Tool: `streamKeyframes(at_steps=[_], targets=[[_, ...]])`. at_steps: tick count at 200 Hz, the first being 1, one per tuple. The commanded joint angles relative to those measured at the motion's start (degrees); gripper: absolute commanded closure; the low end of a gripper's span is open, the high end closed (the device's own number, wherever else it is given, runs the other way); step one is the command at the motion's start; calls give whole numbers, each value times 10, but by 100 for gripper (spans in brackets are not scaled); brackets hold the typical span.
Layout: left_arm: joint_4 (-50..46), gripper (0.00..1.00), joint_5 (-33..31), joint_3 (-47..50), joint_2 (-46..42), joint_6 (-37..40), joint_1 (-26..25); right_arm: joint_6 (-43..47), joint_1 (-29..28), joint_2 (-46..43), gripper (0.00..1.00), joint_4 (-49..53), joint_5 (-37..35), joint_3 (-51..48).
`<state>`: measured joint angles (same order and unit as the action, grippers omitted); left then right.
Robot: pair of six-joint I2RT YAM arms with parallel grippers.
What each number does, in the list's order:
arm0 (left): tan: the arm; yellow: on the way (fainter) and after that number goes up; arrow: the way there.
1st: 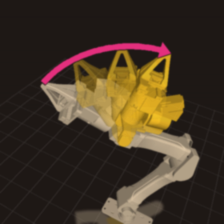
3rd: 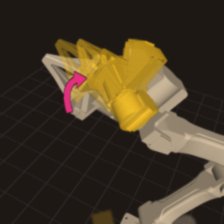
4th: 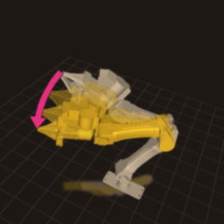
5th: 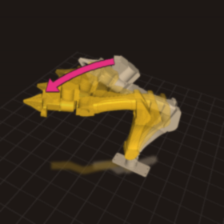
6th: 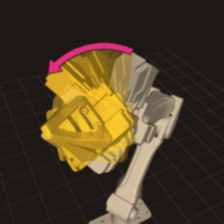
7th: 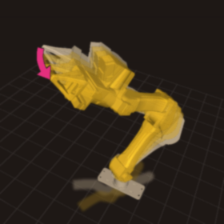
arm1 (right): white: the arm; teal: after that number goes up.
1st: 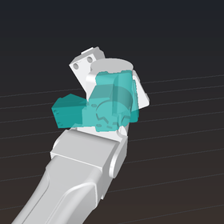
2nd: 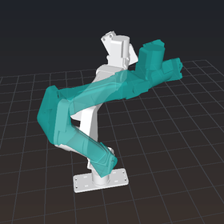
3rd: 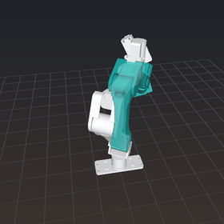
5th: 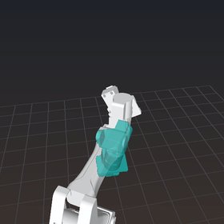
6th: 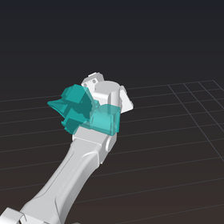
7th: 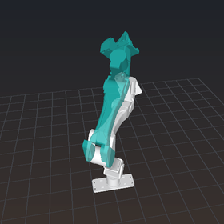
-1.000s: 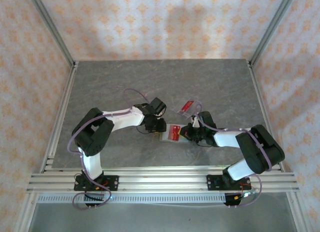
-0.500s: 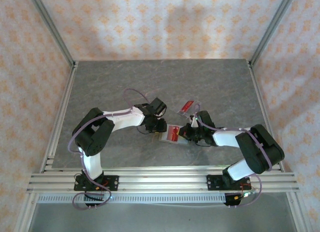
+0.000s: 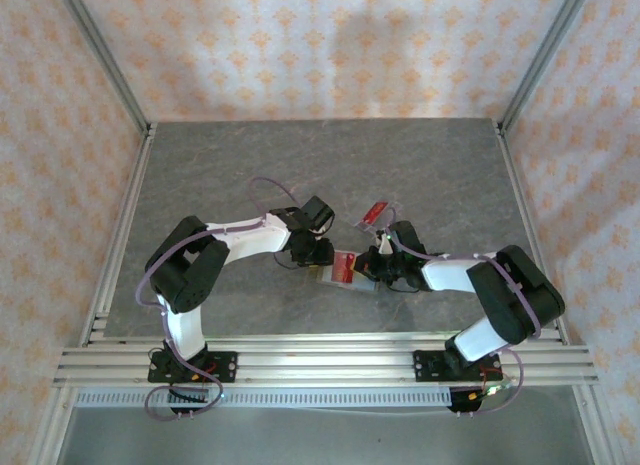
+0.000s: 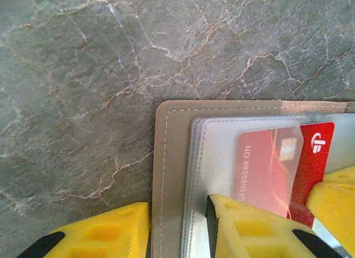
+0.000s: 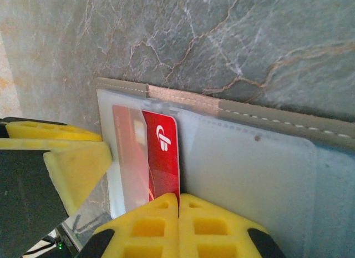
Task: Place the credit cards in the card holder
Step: Insert the credit card into the card slot.
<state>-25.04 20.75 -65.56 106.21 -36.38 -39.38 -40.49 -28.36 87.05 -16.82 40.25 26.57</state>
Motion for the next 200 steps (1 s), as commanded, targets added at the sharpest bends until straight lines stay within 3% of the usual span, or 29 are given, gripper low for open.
streamKeyframes(at_steps=[1,58,125,200], targets=[[-34,66,-11,-5,-29,3,-5,-9,-5,14,100,-4,-32,-10],[-46,66,-19,17,-75,6,10,-11,-5,25,100,-6,-28,-7],[-32,92,-9,11,-17,21,18,-15,-5,15,100,1,-30,-10],[10,95,-21,44,25,5,-24,-48,-6,-2,100,-16,-40,-17]])
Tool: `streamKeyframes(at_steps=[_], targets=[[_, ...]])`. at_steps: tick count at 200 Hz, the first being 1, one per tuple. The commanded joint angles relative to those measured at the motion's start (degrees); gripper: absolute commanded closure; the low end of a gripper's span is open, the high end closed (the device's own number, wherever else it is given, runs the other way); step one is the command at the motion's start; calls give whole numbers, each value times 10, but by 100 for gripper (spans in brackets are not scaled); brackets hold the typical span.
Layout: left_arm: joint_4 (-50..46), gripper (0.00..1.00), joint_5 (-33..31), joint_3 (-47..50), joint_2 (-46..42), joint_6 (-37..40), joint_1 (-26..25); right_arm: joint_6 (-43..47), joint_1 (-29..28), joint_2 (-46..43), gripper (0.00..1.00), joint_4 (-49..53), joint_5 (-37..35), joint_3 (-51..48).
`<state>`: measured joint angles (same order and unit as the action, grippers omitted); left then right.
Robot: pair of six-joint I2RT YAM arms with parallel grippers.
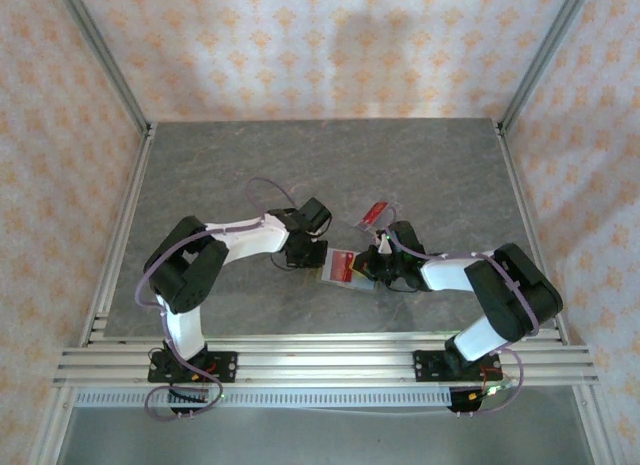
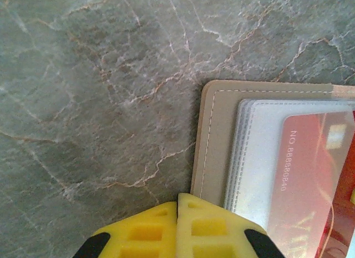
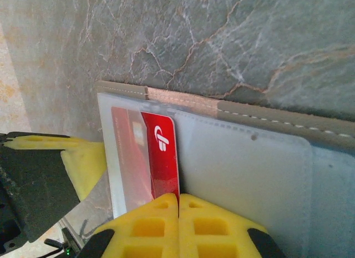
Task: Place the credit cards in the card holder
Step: Insert the credit card into the card slot.
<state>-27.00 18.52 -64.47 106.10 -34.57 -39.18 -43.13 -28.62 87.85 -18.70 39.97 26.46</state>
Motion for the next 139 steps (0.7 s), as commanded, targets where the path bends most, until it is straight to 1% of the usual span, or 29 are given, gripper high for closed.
streamKeyframes(at_steps=[1,29,59,102,139], targets=[[30,95,0,34,26,-14,-26,-23,-4,-10,100,2,-38,-16],[47,95,-2,50,26,-33,-37,-44,-12,-23,100,-7,-54,-24],[57,95,-2,55,30,-43,-47,-61,-37,-31,100,-14,-75,-21],[63,94,0,57,30,-45,-52,-64,-63,-17,100,-23,-87,-14],[71,94,4,64,27,-45,-52,-54,-71,7,100,-20,-87,2]])
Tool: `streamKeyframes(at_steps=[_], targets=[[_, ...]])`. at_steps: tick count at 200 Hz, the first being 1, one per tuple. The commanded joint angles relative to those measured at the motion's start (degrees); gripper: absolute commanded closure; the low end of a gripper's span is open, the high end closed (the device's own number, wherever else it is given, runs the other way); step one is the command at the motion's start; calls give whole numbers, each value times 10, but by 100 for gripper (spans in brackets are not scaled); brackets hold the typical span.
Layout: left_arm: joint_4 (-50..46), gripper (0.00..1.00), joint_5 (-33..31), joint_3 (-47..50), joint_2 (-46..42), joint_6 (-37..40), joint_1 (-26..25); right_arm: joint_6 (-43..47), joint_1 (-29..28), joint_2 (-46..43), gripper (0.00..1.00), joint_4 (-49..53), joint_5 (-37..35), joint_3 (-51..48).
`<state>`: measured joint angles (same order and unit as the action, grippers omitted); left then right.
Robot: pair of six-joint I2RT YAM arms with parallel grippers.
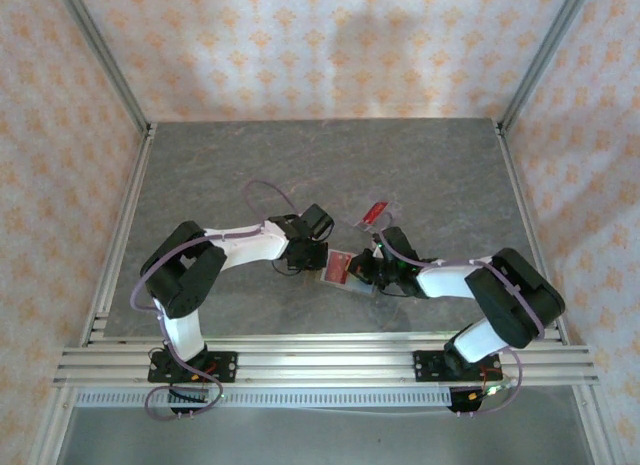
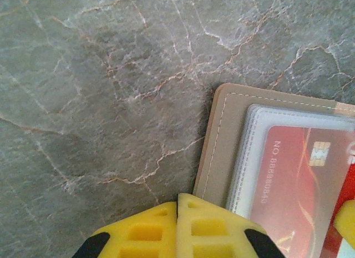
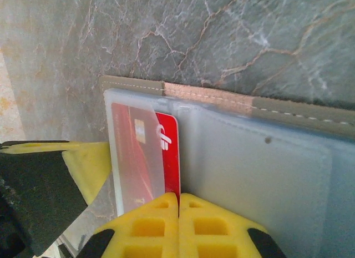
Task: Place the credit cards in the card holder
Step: Insert the credit card into the card slot.
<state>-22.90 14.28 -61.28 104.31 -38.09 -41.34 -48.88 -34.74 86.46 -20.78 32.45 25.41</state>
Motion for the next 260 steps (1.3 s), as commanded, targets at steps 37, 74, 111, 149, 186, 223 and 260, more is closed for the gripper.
streamKeyframes(at_steps=[37,74,111,149,186,223,260], targets=[[42,94,49,43,34,-16,-30,10,-18,45,100,-3,-10,29],[46,94,54,46,32,-19,-30,12,-18,35,100,1,-21,34],[47,94,52,46,23,-20,-31,14,-19,33,97,9,-19,38],[47,94,45,47,23,-20,-30,31,-19,1,83,70,-43,48],[35,94,38,34,26,-14,-30,52,-19,-41,62,158,-85,59],[39,94,43,30,34,-15,-30,63,-19,-58,55,206,-100,72],[35,94,42,27,34,-10,-30,90,-19,-101,54,266,-111,92]])
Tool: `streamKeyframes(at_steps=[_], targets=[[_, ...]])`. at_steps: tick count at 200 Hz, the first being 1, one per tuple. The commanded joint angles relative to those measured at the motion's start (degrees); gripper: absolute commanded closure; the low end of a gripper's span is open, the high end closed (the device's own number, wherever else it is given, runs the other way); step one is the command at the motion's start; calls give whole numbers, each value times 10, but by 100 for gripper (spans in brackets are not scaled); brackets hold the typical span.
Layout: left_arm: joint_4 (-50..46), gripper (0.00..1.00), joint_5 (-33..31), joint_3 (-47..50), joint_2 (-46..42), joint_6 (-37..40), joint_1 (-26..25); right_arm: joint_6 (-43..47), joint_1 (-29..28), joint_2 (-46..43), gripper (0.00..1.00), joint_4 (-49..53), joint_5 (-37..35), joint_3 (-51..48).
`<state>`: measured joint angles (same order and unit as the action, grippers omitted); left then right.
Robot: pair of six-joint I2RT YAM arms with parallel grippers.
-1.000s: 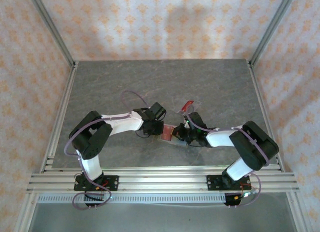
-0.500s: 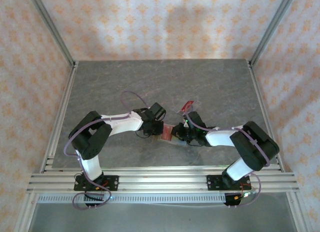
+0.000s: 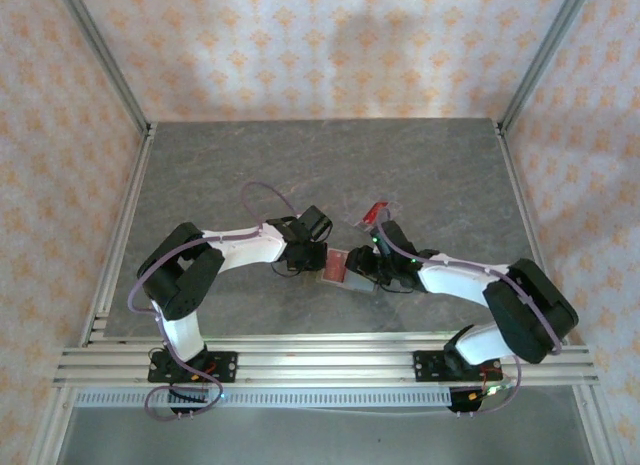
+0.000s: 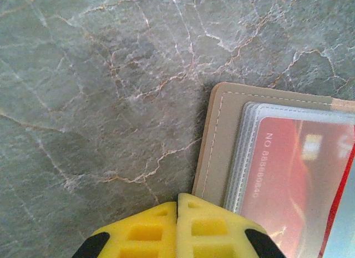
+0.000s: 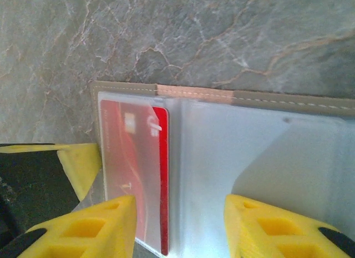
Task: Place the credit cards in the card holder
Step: Insert the credit card into the card slot.
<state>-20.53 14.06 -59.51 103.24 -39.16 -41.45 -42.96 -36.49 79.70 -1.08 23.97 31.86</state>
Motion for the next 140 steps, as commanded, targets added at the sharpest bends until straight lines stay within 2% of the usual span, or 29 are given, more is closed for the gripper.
streamKeyframes(at_steps=[1,31,59,140], targets=[[11,94,43,8,45,0,-28,32,-2,-34,54,71,-26,28],[9,94,43,7,44,1,-28,79,-2,-50,54,164,-61,69],[9,94,43,8,42,1,-28,115,-2,-24,54,221,-99,104],[2,94,43,5,42,6,-28,150,-12,65,59,216,-157,135]])
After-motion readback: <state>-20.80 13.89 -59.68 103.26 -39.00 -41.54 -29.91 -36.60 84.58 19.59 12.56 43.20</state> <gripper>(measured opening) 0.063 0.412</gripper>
